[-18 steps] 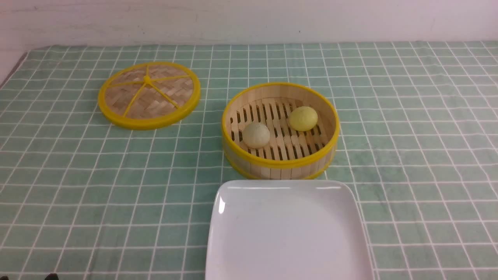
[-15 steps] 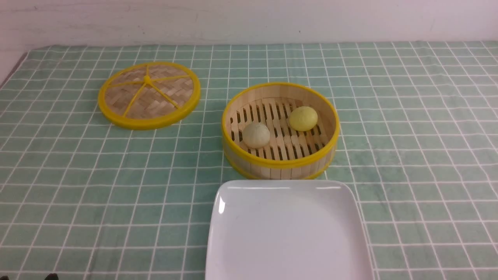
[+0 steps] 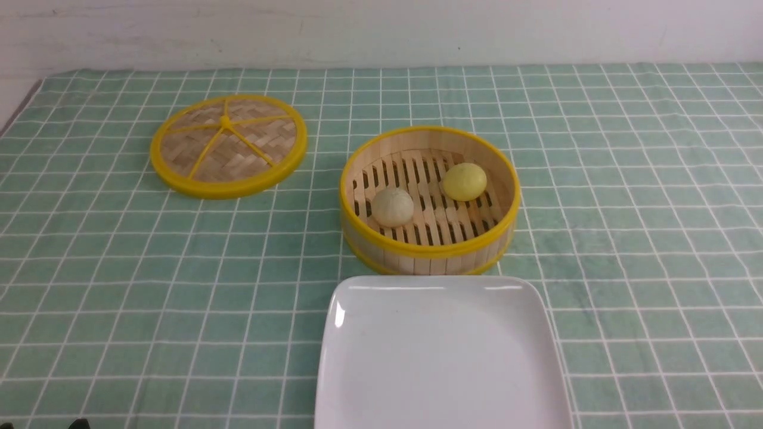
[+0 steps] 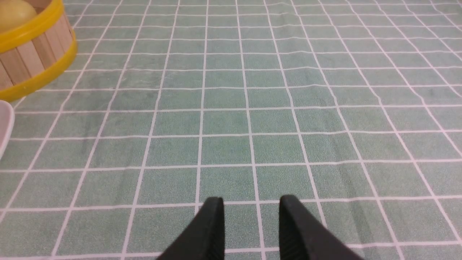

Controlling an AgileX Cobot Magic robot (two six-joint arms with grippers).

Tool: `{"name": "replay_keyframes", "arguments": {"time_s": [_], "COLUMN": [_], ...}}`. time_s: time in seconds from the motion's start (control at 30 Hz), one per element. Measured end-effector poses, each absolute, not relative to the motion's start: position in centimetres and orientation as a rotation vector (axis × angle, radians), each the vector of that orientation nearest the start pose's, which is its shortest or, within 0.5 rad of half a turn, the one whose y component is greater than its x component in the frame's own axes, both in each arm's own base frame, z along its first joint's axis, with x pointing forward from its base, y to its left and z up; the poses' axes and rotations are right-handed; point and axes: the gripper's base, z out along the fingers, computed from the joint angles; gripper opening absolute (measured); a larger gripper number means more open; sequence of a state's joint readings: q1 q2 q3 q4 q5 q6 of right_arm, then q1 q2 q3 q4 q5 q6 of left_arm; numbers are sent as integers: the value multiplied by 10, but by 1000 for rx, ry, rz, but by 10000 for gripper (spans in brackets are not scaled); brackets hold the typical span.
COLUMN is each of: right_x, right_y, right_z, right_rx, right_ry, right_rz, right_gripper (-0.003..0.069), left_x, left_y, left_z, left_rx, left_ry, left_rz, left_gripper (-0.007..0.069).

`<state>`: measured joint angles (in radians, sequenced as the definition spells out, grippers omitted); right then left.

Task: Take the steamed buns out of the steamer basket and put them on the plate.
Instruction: Use the right arm to grab the steamed stuffed bun that is closest to it

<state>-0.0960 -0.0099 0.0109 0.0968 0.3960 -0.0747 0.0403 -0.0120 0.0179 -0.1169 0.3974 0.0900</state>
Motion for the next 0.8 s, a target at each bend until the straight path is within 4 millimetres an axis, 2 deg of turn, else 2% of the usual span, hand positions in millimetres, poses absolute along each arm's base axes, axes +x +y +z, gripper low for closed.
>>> {"name": "replay_keyframes", "arguments": {"time_s": [0.8], "right_x": [52], "right_y": [-2], "right_z": [175], "right_rx": [78], "right_ry": [1864], "right_rz": [-23], "right_gripper": [240], "left_x": [52], "left_y": [-2], "left_z": [172], "left_rx": [-24], "left_ry": [1884], "left_rz": [-27], "left_gripper": [512]}}
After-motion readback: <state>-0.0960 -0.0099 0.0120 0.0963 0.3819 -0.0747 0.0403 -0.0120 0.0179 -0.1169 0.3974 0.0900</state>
